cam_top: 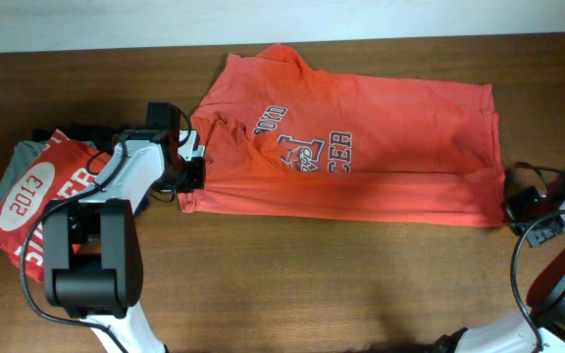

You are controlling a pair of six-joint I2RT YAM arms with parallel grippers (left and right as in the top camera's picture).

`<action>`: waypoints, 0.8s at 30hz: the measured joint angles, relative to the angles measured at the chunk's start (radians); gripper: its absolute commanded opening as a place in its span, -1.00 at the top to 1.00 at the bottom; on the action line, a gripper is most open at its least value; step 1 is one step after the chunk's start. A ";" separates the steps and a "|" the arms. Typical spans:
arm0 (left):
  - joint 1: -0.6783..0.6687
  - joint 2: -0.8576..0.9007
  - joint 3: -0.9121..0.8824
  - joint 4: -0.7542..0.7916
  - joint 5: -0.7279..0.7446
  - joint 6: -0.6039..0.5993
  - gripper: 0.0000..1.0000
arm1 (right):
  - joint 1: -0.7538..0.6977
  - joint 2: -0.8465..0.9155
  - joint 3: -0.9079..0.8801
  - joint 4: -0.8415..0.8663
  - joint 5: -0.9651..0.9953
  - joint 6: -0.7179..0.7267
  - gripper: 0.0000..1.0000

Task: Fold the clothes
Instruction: 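Hold the collar with the left gripper and tug the right hem rightward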

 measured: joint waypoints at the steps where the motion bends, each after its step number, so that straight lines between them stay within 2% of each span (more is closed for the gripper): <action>1: 0.001 0.000 0.000 0.000 0.000 0.000 0.99 | -0.008 0.000 0.000 -0.003 -0.001 0.000 0.92; 8: 0.002 0.000 0.000 -0.005 0.000 0.000 0.98 | -0.013 0.001 0.004 -0.010 -0.004 -0.008 0.92; 9: 0.002 0.000 0.000 -0.007 0.000 0.000 0.96 | -0.013 0.001 0.004 -0.011 -0.004 -0.008 0.86; 10: 0.002 0.000 0.000 -0.010 0.000 0.000 0.92 | -0.013 0.001 0.004 -0.011 -0.005 -0.007 0.69; 14: 0.004 0.000 0.012 -0.043 -0.005 0.000 0.70 | -0.018 0.001 0.008 -0.010 -0.008 -0.018 0.49; 17: 0.011 -0.005 0.057 -0.082 -0.018 0.001 0.47 | -0.024 0.002 0.025 -0.017 -0.021 -0.029 0.36; 19: 0.014 -0.021 0.097 -0.096 -0.024 0.003 0.25 | -0.025 0.002 0.049 -0.039 -0.028 -0.033 0.16; 24: 0.014 -0.096 0.190 -0.090 -0.021 0.005 0.20 | -0.025 0.002 0.137 -0.116 -0.039 -0.060 -0.13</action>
